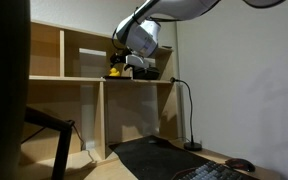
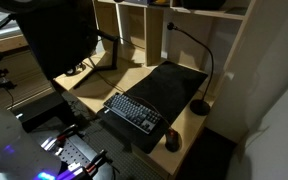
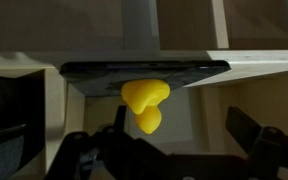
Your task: Pick the duck from the top cabinet and put it on the desk
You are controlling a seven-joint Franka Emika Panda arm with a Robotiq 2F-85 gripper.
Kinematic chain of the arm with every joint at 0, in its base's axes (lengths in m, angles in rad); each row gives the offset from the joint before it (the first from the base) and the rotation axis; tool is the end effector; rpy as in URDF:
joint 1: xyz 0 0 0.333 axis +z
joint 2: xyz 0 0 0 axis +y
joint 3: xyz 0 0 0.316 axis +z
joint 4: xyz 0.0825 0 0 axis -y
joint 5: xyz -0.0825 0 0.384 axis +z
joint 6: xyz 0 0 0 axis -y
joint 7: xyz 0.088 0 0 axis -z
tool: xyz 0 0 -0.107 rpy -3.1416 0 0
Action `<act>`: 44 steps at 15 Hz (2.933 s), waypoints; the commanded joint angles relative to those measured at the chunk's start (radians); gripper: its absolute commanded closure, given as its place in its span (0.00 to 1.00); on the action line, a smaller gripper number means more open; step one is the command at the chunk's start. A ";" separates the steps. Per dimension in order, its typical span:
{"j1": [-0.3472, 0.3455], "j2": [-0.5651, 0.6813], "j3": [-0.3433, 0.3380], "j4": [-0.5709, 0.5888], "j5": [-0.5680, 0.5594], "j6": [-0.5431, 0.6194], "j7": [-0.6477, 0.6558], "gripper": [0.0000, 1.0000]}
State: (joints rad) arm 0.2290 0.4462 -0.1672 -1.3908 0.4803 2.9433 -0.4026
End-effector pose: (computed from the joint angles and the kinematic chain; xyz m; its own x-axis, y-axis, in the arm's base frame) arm 0.7334 0.0455 0.5902 0.4271 0.0289 0.9038 0.1303 -0.9910 -0.0299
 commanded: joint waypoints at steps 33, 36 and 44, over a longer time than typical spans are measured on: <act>-0.230 -0.012 0.174 0.483 -0.250 -0.925 0.360 0.91; -0.256 -0.115 0.156 0.411 -0.242 -1.126 0.351 0.94; -0.347 -0.273 0.141 0.057 -0.163 -1.378 0.234 0.93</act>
State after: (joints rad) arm -0.0916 0.2382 -0.0233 -1.1380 0.2713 1.5890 -0.1015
